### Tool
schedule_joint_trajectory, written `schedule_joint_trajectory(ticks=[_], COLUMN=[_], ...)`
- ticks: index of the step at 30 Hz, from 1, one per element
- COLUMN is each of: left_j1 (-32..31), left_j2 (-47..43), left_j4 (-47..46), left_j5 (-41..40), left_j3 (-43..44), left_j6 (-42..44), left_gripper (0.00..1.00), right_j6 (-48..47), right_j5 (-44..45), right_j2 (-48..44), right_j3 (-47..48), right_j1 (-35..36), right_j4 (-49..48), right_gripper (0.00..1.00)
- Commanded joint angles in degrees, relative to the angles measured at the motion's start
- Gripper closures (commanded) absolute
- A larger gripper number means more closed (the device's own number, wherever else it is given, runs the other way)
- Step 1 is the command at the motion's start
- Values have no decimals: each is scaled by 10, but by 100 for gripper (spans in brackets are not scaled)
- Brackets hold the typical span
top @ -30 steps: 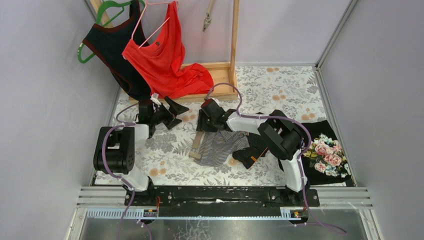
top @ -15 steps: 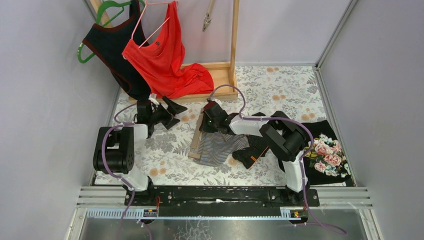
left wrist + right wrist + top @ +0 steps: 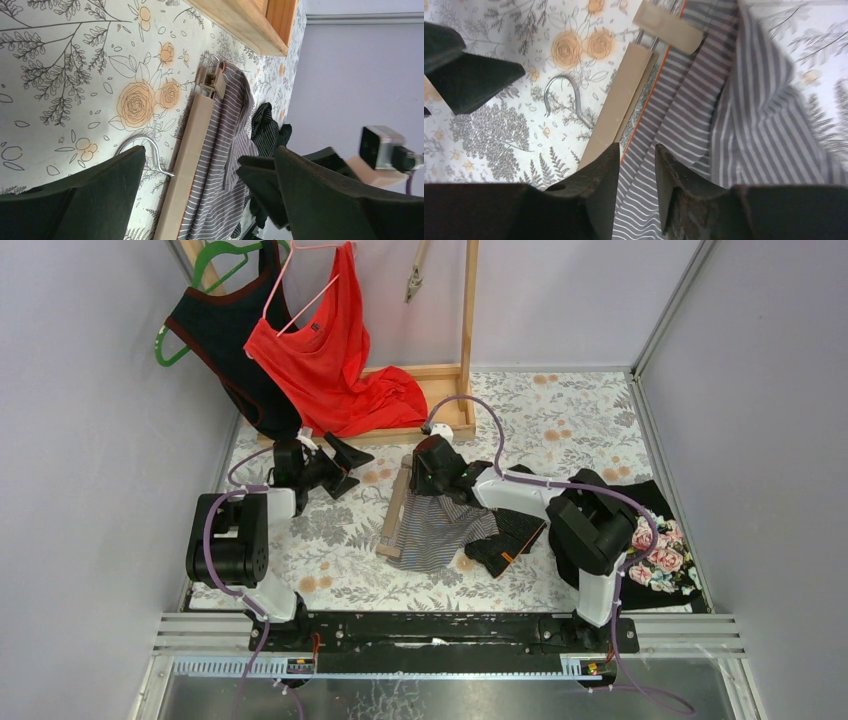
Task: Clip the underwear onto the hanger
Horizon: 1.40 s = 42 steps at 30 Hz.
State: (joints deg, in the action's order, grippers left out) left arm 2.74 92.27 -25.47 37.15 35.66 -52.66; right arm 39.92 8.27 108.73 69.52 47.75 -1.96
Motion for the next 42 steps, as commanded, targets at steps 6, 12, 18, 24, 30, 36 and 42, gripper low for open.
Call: schedule_joint_trajectory(ticks=[6, 12, 18, 24, 30, 36, 42], left_j1=[-7, -14, -18, -18, -18, -18, -6], left_j2=[-7, -5, 0, -1, -1, 3, 21], left_j4=[28, 36, 39, 41, 42, 39, -26], left_j5=[-7, -12, -14, -14, -14, -14, 33], left_j3=[23, 34, 39, 37, 36, 34, 20], left_j6=[18, 18, 19, 19, 21, 22, -20], left_gripper=[2, 2, 2, 2, 2, 2, 9], right_j6=[-97, -61, -45, -37, -34, -30, -33], right_j5=[7, -56, -92, -99, -101, -92, -56], right_j2=[-2, 11, 25, 53, 72, 82, 15], right_j3=[107, 93, 71, 75, 87, 84, 59], right_j1=[-41, -40, -28, -16, -14, -14, -16], right_j4=[126, 144, 137, 139, 142, 130, 91], right_gripper=[52, 48, 48, 47, 44, 99, 100])
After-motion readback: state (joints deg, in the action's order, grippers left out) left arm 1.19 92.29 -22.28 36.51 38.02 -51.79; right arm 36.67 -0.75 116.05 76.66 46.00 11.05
